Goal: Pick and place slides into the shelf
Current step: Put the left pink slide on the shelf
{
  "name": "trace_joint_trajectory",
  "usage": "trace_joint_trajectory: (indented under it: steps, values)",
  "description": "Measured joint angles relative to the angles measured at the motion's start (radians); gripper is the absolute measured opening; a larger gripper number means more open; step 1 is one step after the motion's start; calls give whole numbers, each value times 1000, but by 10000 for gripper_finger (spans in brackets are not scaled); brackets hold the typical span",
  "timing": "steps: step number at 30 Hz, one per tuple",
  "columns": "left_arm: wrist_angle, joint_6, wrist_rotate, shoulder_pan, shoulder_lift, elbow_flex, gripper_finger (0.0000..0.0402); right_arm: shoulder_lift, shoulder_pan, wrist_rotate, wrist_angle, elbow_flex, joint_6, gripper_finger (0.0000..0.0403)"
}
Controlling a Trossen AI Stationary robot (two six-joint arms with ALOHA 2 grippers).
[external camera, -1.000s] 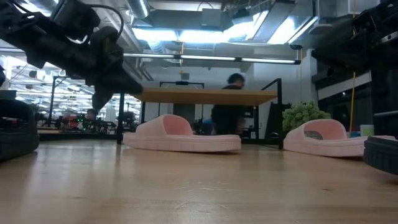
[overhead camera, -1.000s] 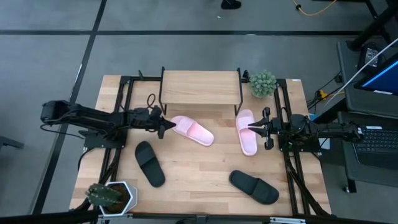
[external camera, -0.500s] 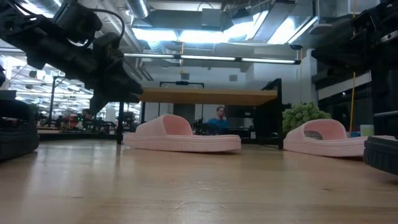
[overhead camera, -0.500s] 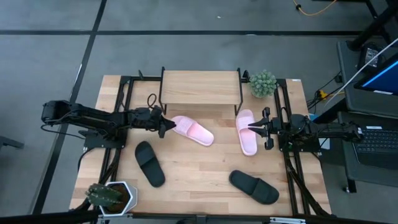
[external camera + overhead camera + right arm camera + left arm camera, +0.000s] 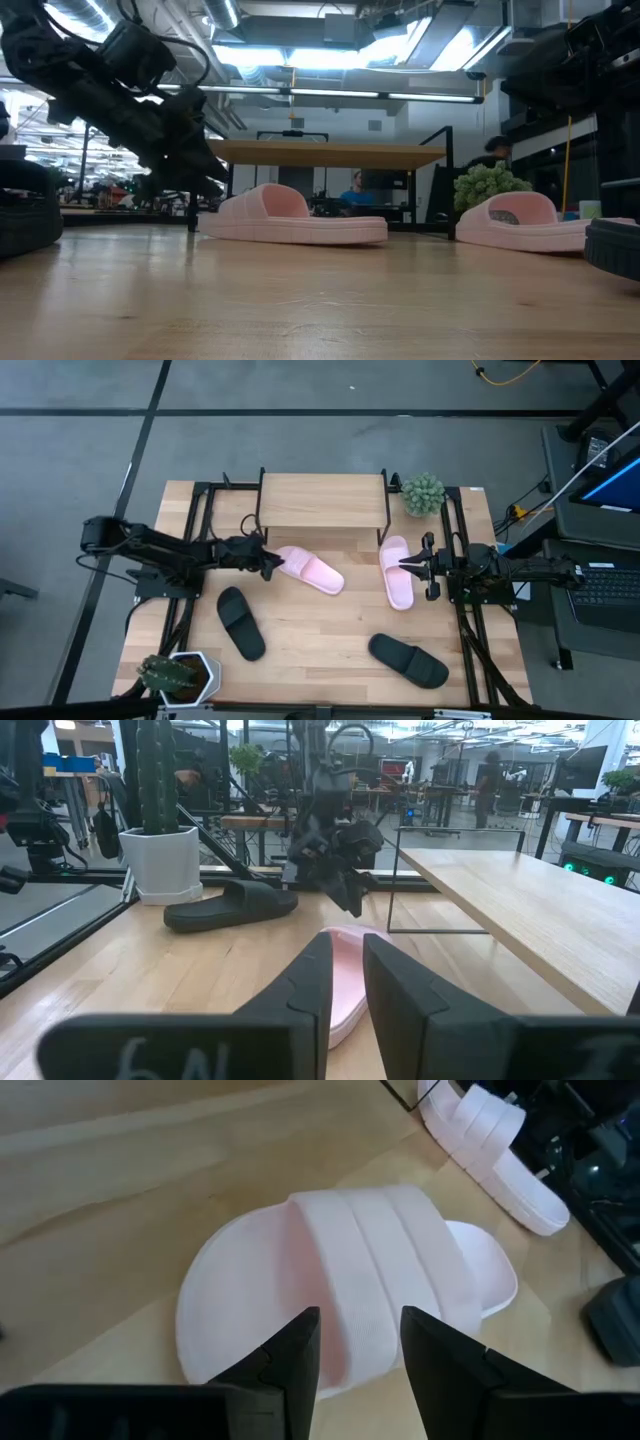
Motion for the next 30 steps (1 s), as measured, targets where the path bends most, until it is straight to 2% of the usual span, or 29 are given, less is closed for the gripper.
trace_joint_trajectory:
  steps: [8, 13, 22, 30]
  values:
    - [42, -51, 0, 0, 108, 0, 133, 0, 0, 0, 0, 0, 0, 63]
    - [135, -51, 72, -1, 146, 0, 133, 0, 0, 0, -1, 0, 0, 63]
    - [199, -54, 77, 0, 222, 2, 133, 0, 0, 0, -2, 0, 0, 63]
    - [302, -46, 136, 0, 289, 9, 133, 0, 0, 0, -2, 0, 0, 63]
